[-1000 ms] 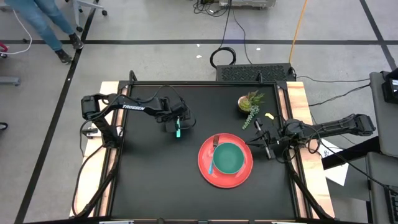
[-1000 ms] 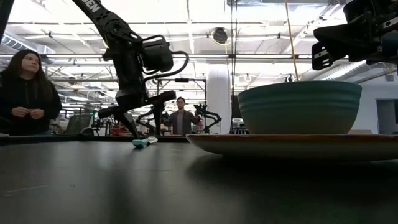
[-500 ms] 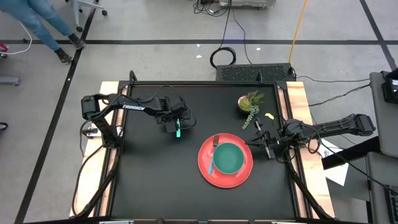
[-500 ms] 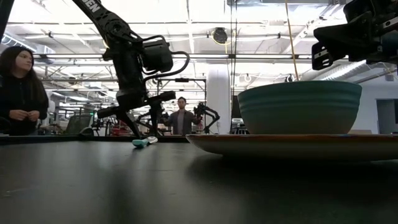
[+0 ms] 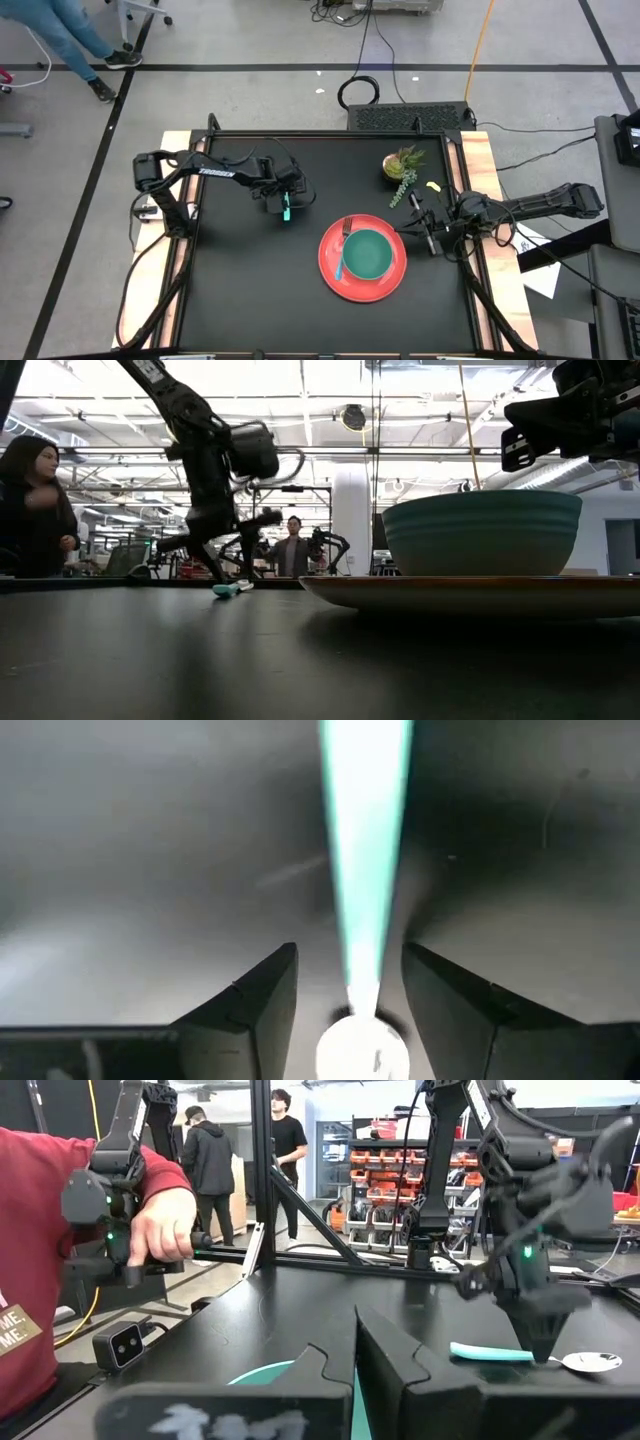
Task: Set table place
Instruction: Put the blue spoon into the green bowl
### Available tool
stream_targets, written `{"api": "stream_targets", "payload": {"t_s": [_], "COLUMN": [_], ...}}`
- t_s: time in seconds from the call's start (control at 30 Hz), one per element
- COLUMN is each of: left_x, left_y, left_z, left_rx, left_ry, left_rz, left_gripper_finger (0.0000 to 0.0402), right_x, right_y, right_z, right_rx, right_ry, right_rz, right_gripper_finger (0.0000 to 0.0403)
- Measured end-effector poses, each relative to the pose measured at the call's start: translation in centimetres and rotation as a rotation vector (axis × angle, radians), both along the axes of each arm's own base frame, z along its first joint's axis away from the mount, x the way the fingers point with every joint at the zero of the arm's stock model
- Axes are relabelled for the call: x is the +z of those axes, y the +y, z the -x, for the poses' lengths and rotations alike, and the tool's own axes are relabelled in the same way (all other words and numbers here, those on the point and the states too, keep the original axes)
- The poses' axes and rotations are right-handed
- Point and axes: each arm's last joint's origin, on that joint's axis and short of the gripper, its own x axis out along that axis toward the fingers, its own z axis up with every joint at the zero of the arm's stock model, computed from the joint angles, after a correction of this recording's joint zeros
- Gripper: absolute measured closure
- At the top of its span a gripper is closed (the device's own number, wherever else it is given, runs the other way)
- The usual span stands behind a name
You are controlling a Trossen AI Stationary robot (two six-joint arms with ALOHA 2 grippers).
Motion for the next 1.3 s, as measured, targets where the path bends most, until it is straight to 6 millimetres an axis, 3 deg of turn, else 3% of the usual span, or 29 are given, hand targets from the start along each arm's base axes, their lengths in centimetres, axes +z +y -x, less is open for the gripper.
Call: {"api": "stream_targets", "payload": {"t_s": [0.2, 0.53, 0.63, 0.87, 1.13, 1.3], "left_x": [-1.7, -1.9, -2.0, -2.0, -1.7, -0.1], "left_y": [0.3, 0.4, 0.3, 0.2, 0.3, 0.3], "left_z": [-0.3, -0.4, -0.3, -0.3, -0.7, -1.5], "left_rx": [-0.025, -0.024, -0.028, 0.015, 0.140, 0.203], "left_ry": [0.077, 0.071, 0.073, 0.070, 0.029, -0.051], "left_rz": [-0.033, -0.035, -0.021, -0.004, 0.034, 0.125], "left_gripper_finger": [0.0218, 0.0222, 0.0253, 0.0376, 0.0365, 0.0374], "right_x": [0.0, 0.0, -0.1, -0.1, -0.1, -0.1], "right_y": [0.0, -0.1, -0.1, -0.1, -0.1, -0.1], "right_z": [0.0, -0.1, -0.1, -0.2, -0.2, -0.1], "right_rx": [-0.001, -0.028, -0.030, -0.030, -0.029, -0.029], "right_ry": [-0.003, 0.002, 0.005, 0.012, 0.007, 0.006], "right_rz": [-0.003, -0.002, 0.000, 0.002, -0.001, -0.009], "right_gripper_finger": [0.0403, 0.0403, 0.0403, 0.0403, 0.0403, 0.0403]}}
